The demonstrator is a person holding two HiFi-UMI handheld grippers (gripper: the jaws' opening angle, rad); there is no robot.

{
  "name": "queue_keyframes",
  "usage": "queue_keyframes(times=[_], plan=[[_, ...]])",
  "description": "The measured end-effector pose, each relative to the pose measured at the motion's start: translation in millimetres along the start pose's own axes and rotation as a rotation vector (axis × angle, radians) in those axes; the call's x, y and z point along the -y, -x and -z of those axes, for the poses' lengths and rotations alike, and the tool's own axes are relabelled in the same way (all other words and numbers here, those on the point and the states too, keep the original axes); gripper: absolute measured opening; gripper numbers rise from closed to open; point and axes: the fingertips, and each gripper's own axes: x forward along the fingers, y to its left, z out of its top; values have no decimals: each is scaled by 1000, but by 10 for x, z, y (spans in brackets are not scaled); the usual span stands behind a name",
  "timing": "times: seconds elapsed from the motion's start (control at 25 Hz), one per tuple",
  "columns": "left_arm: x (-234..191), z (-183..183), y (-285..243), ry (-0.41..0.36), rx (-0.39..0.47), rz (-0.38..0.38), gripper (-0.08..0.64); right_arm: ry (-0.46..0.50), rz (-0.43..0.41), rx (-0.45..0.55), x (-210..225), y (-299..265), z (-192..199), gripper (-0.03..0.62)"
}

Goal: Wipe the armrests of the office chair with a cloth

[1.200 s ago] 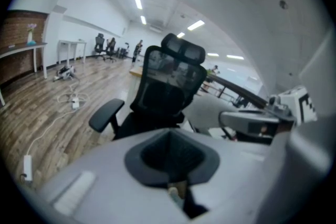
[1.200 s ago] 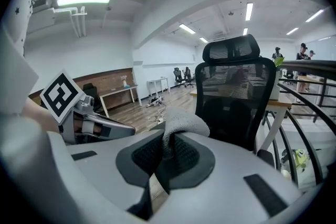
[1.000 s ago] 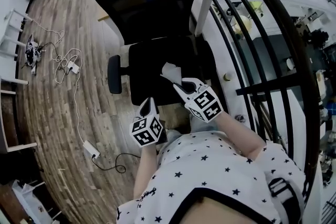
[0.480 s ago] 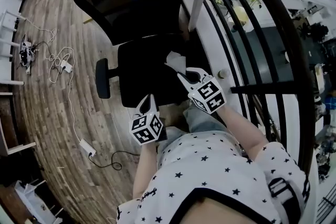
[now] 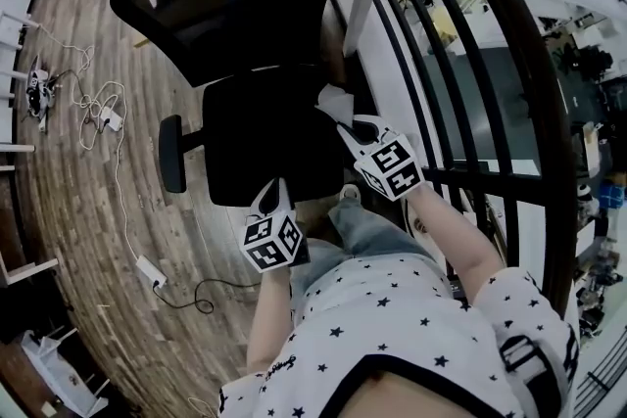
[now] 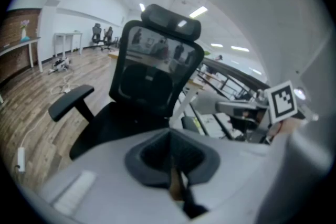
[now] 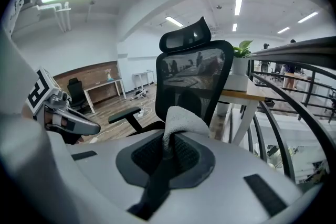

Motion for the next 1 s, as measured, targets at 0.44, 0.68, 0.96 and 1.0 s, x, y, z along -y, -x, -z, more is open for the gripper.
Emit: queue_keyframes(times=[0.44, 0.68, 0.96, 1.0], plan=[[207, 6, -477, 17, -41, -18, 6, 41, 19, -69, 761, -421, 158, 31], [317, 25, -674, 25, -61, -15, 6, 95, 13, -116, 1033, -717, 294, 31], [308, 157, -745, 45, -104, -31, 6, 160, 12, -205, 1220, -1052, 587, 31], [299, 186, -745, 46, -111, -36, 6, 166, 14, -218, 1242, -1087, 630, 31]])
